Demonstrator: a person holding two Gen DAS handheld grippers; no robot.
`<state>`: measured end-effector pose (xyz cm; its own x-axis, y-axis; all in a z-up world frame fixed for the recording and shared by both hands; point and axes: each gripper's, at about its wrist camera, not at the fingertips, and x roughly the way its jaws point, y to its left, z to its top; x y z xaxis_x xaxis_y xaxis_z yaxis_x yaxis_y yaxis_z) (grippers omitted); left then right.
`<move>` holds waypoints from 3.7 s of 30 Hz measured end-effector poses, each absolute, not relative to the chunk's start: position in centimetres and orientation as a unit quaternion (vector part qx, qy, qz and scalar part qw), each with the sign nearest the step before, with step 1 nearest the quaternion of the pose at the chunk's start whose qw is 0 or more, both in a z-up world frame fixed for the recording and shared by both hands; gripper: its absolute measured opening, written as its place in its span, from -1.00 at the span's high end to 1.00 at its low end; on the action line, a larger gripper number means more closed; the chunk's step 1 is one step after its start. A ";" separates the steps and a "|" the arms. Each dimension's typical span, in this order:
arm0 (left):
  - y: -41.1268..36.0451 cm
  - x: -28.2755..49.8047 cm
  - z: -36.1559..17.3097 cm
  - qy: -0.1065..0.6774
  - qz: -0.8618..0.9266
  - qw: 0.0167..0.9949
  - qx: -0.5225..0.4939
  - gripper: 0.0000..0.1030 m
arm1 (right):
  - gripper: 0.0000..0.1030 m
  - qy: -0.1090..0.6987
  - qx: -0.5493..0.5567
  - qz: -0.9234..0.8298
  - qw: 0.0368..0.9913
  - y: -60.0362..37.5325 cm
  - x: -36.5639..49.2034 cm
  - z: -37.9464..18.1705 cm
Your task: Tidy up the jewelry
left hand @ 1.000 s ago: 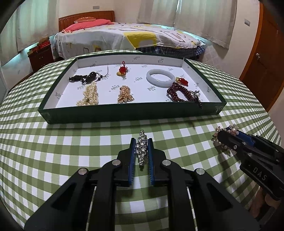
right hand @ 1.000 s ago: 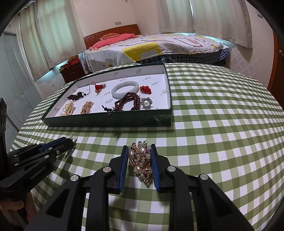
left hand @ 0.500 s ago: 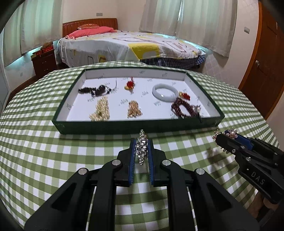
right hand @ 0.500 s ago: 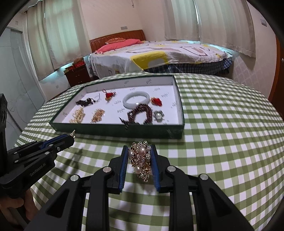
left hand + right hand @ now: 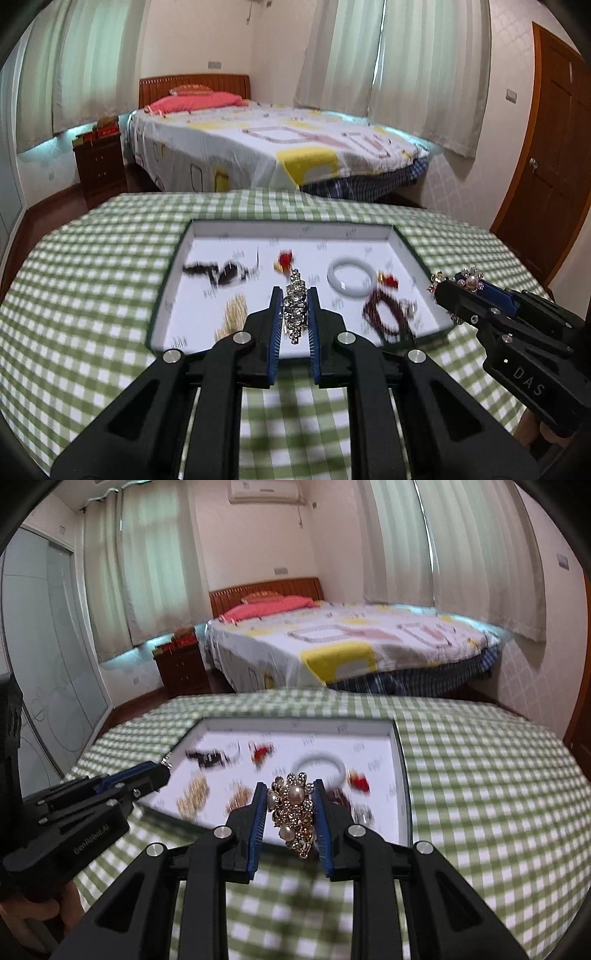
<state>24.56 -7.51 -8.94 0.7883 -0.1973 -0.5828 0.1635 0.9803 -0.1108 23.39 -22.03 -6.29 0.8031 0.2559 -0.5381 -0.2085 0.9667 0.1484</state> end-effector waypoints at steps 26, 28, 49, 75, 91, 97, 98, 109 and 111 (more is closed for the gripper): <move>-5.6 35.7 -15.8 0.378 -0.048 0.924 -0.021 0.74 | 0.51 0.321 0.021 0.138 0.937 -17.4 33.7 -11.9; -5.5 36.1 -16.3 0.388 -0.048 0.920 -0.021 0.74 | 0.51 0.338 0.022 0.137 0.931 -17.2 34.2 -12.5; -5.6 37.0 -17.8 0.423 -0.046 0.905 -0.020 0.50 | 0.26 0.380 0.025 0.134 0.915 -17.2 34.9 -13.6; -5.4 33.8 -14.7 0.381 -0.030 0.924 -0.002 -0.76 | -0.63 0.341 0.010 0.065 0.938 -20.8 31.7 -11.3; -4.9 26.1 -11.0 0.365 -0.034 0.930 -0.017 -0.84 | -0.65 0.328 0.018 0.052 0.943 -22.6 26.5 -9.1; -4.2 21.8 -8.5 0.351 -0.022 0.936 -0.026 -0.91 | -0.65 0.300 0.019 0.062 0.952 -22.4 22.6 -5.7; -4.1 21.3 -8.1 0.349 -0.021 0.936 -0.027 -0.91 | -0.65 0.296 0.019 0.065 0.953 -22.4 22.2 -5.3; -3.3 13.4 -2.3 0.303 -0.011 0.952 -0.041 -0.92 | -0.65 0.250 0.017 0.079 0.965 -22.7 15.4 0.2; -3.4 12.3 -1.4 0.298 -0.009 0.954 -0.036 -0.92 | -0.65 0.244 0.017 0.081 0.966 -22.8 14.3 0.8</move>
